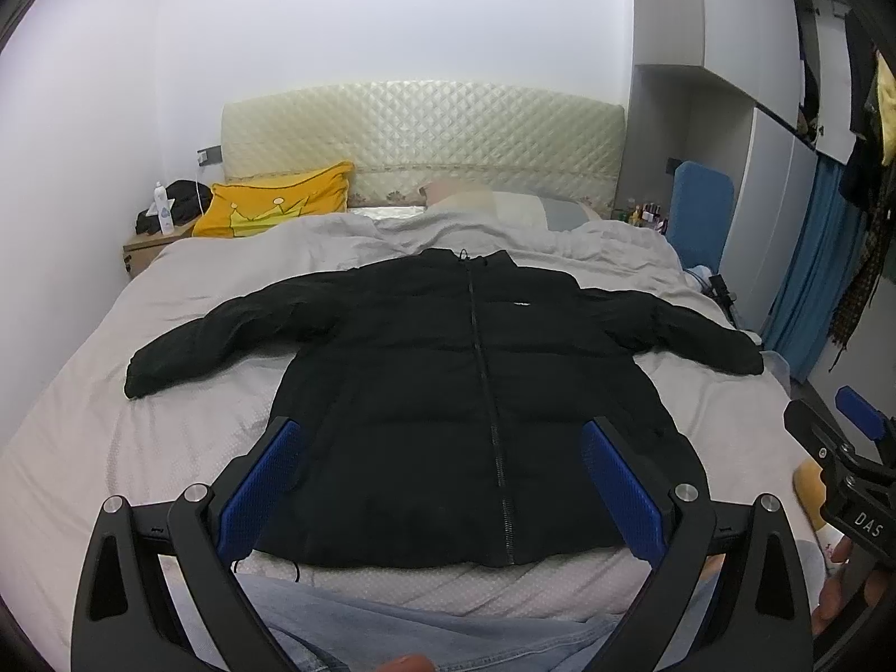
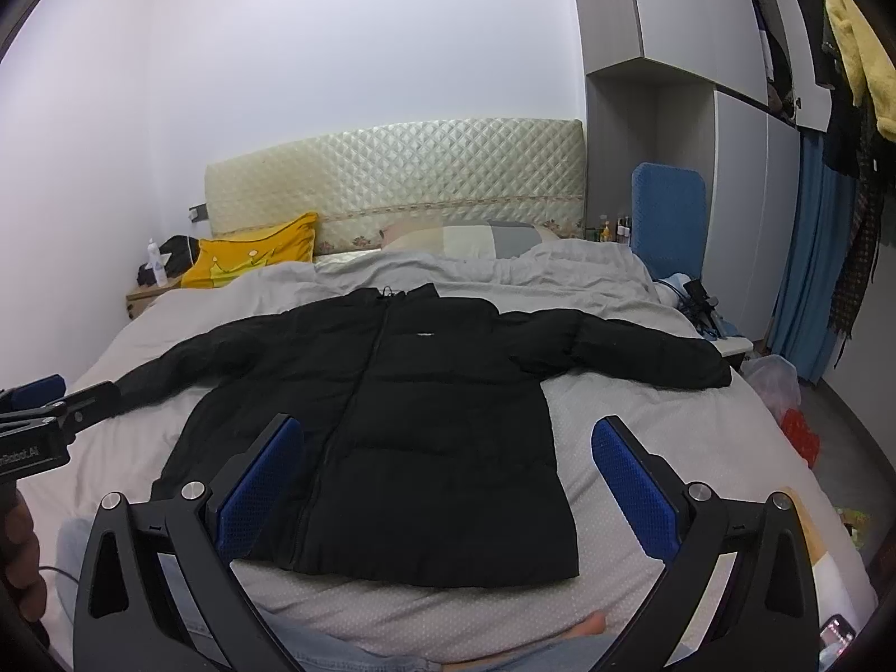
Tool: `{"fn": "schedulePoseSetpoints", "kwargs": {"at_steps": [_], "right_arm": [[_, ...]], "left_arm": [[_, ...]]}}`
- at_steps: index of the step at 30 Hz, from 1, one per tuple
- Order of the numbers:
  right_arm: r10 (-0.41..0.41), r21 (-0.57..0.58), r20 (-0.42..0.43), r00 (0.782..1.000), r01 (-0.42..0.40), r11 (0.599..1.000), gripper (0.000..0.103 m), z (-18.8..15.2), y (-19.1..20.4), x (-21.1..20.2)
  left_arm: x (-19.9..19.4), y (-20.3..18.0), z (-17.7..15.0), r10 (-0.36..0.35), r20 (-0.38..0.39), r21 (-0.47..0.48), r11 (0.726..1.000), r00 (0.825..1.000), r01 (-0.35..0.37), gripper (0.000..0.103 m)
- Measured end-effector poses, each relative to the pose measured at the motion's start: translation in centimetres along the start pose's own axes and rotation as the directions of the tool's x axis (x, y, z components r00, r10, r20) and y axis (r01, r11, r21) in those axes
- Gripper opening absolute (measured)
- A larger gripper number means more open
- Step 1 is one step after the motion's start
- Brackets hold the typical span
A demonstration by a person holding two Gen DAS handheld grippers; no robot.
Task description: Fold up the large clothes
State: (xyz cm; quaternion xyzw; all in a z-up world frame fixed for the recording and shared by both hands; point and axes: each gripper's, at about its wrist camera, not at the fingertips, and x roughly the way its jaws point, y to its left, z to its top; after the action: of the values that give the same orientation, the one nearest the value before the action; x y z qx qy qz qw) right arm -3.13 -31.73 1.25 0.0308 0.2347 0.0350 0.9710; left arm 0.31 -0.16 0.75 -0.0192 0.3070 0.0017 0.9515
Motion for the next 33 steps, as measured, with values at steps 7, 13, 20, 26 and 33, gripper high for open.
{"fn": "schedulePoseSetpoints", "kwargs": {"at_steps": [7, 13, 20, 26, 33], "right_arm": [[-0.004, 0.006, 0.004, 1.000, 0.004, 1.000, 0.103, 0.1, -0.2, -0.4], [-0.012, 0.006, 0.011, 1.000, 0.012, 1.000, 0.103, -0.3, -0.4, -0.9], [-0.012, 0.000, 0.012, 1.000, 0.012, 1.000, 0.103, -0.3, -0.5, -1.0], [-0.010, -0.002, 0.006, 1.000, 0.010, 1.000, 0.103, -0.5, -0.6, -1.0], [-0.017, 0.006, 0.002, 1.000, 0.017, 1.000, 0.103, -0.3, -0.8, -0.9]], "left_arm": [[-0.6, -0.4, 0.1, 0.039, 0.015, 0.027, 0.999, 0.999, -0.039, 0.100], [-0.8, -0.3, -0.1, 0.009, 0.012, 0.011, 1.000, 1.000, -0.009, 0.100], [-0.8, -0.7, 0.0, -0.021, 0.000, 0.013, 1.000, 1.000, 0.021, 0.100], [-0.7, -0.7, 0.3, -0.044, -0.009, 0.014, 0.999, 0.999, 0.044, 0.100], [-0.9, -0.7, 0.1, -0.046, -0.004, 0.017, 0.999, 0.999, 0.046, 0.100]]}}
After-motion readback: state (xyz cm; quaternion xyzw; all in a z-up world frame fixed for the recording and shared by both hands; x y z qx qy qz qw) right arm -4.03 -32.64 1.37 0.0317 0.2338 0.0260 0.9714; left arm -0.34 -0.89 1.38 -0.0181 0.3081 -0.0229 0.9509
